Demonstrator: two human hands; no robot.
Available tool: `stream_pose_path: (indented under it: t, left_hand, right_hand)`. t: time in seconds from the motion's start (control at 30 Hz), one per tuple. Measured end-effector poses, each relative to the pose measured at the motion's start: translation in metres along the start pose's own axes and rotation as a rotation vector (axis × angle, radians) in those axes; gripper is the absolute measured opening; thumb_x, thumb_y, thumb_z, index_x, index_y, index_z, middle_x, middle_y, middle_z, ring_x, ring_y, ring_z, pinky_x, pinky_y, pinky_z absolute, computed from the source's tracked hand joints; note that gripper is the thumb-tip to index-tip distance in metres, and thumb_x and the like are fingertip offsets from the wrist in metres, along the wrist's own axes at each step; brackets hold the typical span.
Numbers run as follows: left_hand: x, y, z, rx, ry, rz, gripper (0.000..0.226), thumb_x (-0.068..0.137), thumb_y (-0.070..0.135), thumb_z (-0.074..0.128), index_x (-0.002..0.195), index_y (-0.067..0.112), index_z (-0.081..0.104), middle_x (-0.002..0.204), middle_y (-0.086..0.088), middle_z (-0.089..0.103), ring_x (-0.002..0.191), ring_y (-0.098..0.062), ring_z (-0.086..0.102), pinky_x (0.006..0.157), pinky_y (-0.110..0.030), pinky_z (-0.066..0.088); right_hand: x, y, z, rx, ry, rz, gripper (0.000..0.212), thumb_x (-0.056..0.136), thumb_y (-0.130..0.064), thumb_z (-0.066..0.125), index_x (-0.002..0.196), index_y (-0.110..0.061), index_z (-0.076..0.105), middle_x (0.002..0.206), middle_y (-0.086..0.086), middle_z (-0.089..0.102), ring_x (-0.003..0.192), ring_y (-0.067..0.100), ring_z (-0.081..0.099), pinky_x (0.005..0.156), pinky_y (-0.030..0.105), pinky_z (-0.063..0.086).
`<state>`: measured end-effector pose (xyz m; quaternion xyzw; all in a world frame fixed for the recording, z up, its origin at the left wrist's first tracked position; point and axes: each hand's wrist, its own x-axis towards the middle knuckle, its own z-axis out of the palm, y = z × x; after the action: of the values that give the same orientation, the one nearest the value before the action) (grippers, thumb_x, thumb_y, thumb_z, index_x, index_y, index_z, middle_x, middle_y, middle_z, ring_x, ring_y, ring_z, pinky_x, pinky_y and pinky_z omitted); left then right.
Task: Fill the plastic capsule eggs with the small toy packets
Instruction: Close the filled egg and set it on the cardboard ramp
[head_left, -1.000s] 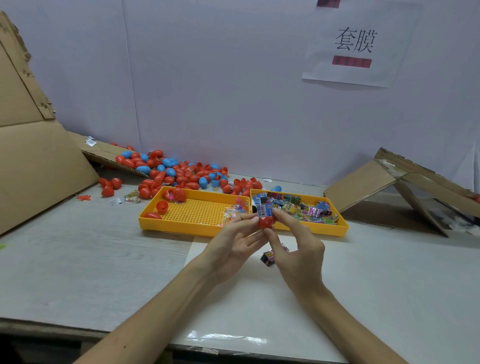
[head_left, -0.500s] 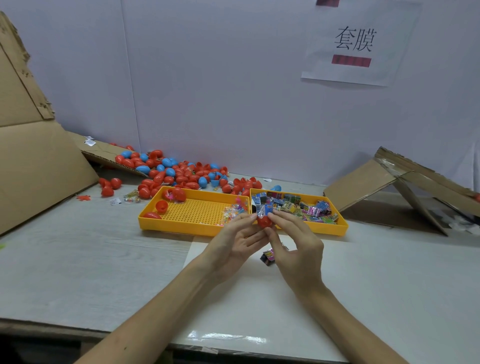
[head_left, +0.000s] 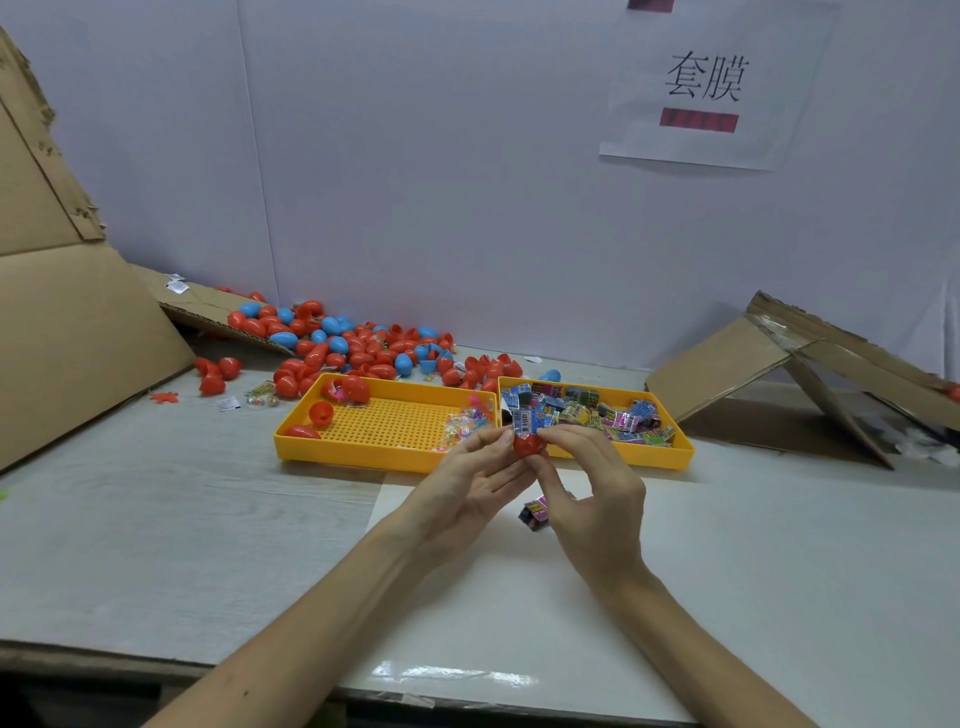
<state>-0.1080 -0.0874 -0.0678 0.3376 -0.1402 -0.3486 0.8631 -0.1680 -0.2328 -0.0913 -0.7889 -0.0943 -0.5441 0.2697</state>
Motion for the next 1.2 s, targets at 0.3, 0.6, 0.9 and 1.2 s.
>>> stream_pose_path:
  t: [0.3, 0.6, 0.9, 1.2]
  left_hand:
    - [0.0003, -0.0003, -0.0012, -0.016, -0.013, -0.006, 0.027, 0.086, 0.011, 0.072, 0.112, 0.007, 0.064, 0.123, -0.02, 0.069, 0.112, -0.028, 0.07, 0.088, -0.032, 0.059]
    - [0.0009, -0.0003, -0.0028, -0.044, -0.014, -0.018, 0.038, 0.084, 0.01, 0.076, 0.119, 0.005, 0.062, 0.126, -0.022, 0.068, 0.116, -0.03, 0.068, 0.088, -0.032, 0.059]
    - [-0.0002, -0.0005, -0.0004, -0.027, 0.016, -0.016, 0.033, 0.081, 0.01, 0.076, 0.112, 0.008, 0.064, 0.121, -0.019, 0.071, 0.112, -0.029, 0.07, 0.085, -0.031, 0.06]
    - [0.0014, -0.0017, -0.0018, -0.062, 0.023, -0.031, 0.027, 0.079, 0.007, 0.076, 0.105, 0.007, 0.068, 0.118, -0.021, 0.071, 0.109, -0.03, 0.071, 0.085, -0.033, 0.061]
  right_hand:
    - [-0.0016, 0.005, 0.0016, 0.005, 0.016, -0.019, 0.023, 0.089, -0.014, 0.069, 0.107, -0.002, 0.077, 0.102, 0.005, 0.072, 0.1, 0.005, 0.063, 0.094, 0.012, 0.048]
    - [-0.0019, 0.0052, 0.001, -0.011, 0.004, -0.014, 0.027, 0.087, -0.009, 0.074, 0.113, -0.004, 0.075, 0.108, 0.003, 0.074, 0.105, 0.009, 0.066, 0.097, 0.015, 0.049]
    - [-0.0031, 0.0049, 0.0009, 0.014, 0.003, -0.02, 0.026, 0.092, -0.018, 0.065, 0.109, -0.003, 0.077, 0.107, 0.005, 0.075, 0.104, 0.009, 0.067, 0.095, 0.015, 0.05]
    - [-0.0039, 0.0042, -0.0004, 0.032, 0.01, -0.011, 0.022, 0.09, -0.014, 0.068, 0.106, -0.003, 0.078, 0.105, 0.005, 0.075, 0.101, 0.01, 0.069, 0.093, 0.019, 0.053]
